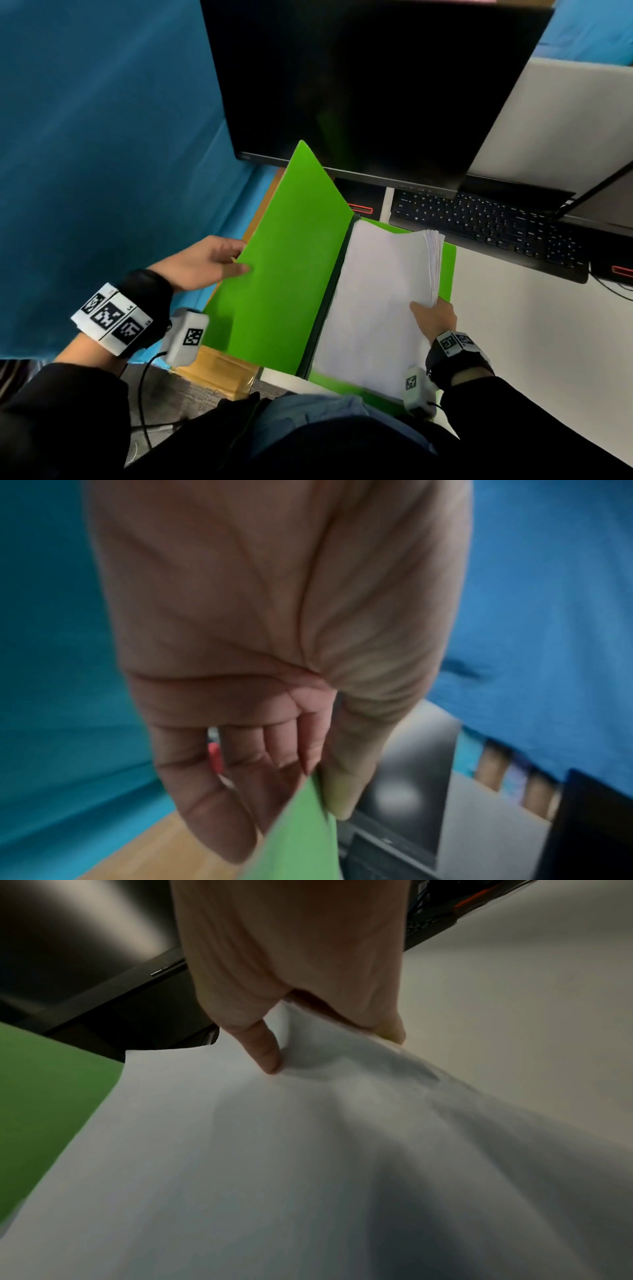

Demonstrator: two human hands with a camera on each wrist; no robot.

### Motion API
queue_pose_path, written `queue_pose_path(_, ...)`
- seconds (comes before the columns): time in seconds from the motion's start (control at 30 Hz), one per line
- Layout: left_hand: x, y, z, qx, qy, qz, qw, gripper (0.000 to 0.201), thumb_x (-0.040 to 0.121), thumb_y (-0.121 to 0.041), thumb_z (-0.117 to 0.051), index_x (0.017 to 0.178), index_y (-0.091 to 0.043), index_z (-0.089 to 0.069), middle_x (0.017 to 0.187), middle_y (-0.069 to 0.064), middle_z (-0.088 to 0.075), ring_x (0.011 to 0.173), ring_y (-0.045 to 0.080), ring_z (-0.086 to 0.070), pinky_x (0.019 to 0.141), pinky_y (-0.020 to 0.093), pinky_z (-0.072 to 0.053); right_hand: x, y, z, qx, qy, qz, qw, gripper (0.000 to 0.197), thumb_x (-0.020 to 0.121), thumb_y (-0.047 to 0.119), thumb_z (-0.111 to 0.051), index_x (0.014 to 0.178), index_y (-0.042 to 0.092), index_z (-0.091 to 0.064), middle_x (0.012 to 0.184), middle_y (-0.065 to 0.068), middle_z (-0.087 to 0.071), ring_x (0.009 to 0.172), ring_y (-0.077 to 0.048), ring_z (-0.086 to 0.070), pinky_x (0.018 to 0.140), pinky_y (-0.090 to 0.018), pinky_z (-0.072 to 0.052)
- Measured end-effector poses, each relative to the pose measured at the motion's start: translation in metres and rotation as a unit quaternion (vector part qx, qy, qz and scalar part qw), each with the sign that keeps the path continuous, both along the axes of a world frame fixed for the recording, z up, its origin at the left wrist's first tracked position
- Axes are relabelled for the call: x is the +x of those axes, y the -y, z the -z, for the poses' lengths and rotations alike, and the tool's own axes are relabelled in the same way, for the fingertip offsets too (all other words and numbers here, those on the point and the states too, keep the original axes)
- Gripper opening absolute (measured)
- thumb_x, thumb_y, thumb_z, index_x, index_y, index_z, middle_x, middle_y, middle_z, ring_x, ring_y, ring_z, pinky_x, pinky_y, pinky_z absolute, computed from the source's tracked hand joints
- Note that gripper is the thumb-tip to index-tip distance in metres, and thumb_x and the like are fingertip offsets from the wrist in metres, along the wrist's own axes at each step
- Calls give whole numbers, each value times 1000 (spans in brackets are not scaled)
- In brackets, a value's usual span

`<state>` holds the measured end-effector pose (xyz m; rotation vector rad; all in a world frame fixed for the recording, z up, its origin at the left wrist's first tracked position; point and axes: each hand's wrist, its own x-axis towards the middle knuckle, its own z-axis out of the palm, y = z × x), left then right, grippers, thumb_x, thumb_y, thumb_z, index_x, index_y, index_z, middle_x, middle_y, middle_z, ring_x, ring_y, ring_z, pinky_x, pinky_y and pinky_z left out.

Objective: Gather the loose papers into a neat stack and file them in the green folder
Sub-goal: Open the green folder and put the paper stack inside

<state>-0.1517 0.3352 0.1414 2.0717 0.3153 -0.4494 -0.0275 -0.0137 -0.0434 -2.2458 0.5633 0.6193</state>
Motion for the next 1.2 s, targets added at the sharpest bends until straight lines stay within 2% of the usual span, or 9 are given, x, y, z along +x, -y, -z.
queue_pose_path(0.2,17,45,-27,87,30,110,990,46,92,-6,-51,69,-46,-58,45,-16,-50,43,5,-35,49,19,-34,2,-2,-9,-3,-5,-13,1000,51,81,20,-65,126,0,-51,129,-22,-57,119,-40,-54,94,-38,-43)
queue_pose_path(0.37,24,80,-33,138,44,135,980,22,94,-8,-47,109,-18,-60,51,0,-59,40,8,-46,41,8,-28,9,-12,-46,-153,88,-43,983,80,74,37,-73,136,6,-33,133,-20,-40,122,-40,-40,98,-47,-35)
queue_pose_path(0.47,25,91,-33,212,45,161,963,41,94,-14,-47,136,-16,-45,84,15,-66,74,19,-59,59,15,-36,16,-39,-99,66,187,-74,977,63,80,51,-66,125,12,-48,114,-13,-58,105,-30,-58,89,-35,-42)
queue_pose_path(0.53,24,101,-32,229,52,181,955,49,94,-19,-47,142,-21,-36,85,7,-63,73,25,-53,69,22,-36,13,-63,-138,218,138,-137,956,58,81,64,-56,108,12,-58,91,-8,-65,81,-20,-65,80,-35,-48)
queue_pose_path(0.63,21,113,-32,228,46,192,953,57,94,-28,-48,147,-22,-26,112,14,-64,91,26,-56,75,21,-35,10,-91,-164,202,137,-261,934,74,79,67,-50,88,-5,-64,85,-23,-67,76,-31,-65,73,-40,-53)
queue_pose_path(0.73,13,114,-35,157,29,183,970,60,92,-37,-49,147,-27,-26,138,-2,-51,106,8,-55,88,12,-38,12,-88,-162,179,162,-256,936,53,81,41,-59,77,-13,-60,81,-29,-65,74,-35,-63,67,-38,-50)
queue_pose_path(0.93,10,53,-19,27,31,36,999,27,91,-20,-55,117,-23,-58,112,4,-67,90,14,-64,81,18,-50,29,-18,-139,132,93,-184,970,31,86,11,-58,55,11,-50,56,-3,-50,57,-15,-53,66,-33,-47)
queue_pose_path(1.1,32,20,66,-38,-108,-110,987,19,94,-6,-49,107,-15,-60,122,16,-64,73,3,-65,80,26,-49,34,35,-75,8,34,-157,987,38,84,19,-66,56,12,-42,66,-14,-50,67,-26,-56,80,-47,-56)
queue_pose_path(1.2,60,49,105,-58,-186,-99,976,28,95,-9,-47,121,-9,-57,129,10,-57,102,17,-59,98,33,-45,29,41,-48,-63,-12,-169,983,28,88,30,-62,78,8,-47,93,-16,-57,96,-34,-65,82,-41,-55)
